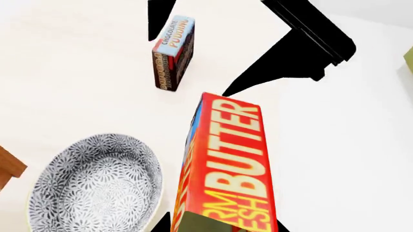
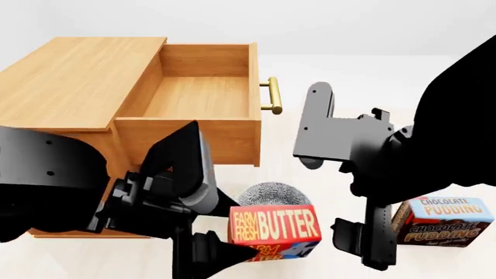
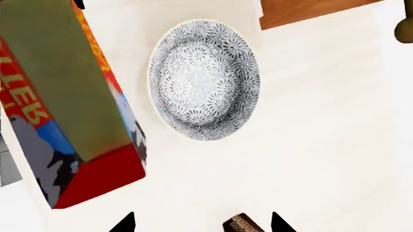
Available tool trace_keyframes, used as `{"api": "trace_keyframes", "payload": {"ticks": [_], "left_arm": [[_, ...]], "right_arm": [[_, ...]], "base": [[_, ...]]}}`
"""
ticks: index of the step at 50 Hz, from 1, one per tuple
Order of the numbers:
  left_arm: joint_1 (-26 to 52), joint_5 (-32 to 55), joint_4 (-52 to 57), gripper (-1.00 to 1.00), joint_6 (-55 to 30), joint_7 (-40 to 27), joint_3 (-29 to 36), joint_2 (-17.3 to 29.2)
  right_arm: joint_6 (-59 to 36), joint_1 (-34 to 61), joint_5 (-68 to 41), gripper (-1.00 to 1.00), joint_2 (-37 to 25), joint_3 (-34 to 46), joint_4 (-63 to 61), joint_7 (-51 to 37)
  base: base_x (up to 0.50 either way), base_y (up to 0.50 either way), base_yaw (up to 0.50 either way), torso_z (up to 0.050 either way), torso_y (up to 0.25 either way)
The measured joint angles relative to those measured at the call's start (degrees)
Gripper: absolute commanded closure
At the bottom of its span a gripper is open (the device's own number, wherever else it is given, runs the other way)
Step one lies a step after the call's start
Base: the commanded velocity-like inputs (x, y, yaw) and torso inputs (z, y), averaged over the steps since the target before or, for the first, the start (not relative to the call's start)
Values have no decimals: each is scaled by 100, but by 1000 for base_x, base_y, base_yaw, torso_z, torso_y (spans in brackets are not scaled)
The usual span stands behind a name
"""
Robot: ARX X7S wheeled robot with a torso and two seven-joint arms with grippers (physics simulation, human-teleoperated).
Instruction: Put the butter at the back in the top drawer of the cabinet and close it.
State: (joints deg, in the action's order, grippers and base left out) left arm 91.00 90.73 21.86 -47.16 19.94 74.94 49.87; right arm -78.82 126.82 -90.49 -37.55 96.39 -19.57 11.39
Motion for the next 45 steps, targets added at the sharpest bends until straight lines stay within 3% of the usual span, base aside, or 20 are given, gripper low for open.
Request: {"api": "trace_keyframes", "payload": {"ticks": [14,28,45], "left_arm": [[142,375,368,100,81,-153,-271,617],[394,1062,408,100,230,-609,-591,1112],[1056,1986,-135,100,229,-1572,-885,1031]], "right_arm": [[581,-189,-509,-100,-760,-317,139,-1401],[1735,-679,-1163,-100,-1829,-568,-319,-3461],[3761,-1649,-914,-100,-3104,-786,-1776,-5684]], "base": [[0,0,0,1,1],[0,0,0,0,1],[0,0,0,1,1]]}}
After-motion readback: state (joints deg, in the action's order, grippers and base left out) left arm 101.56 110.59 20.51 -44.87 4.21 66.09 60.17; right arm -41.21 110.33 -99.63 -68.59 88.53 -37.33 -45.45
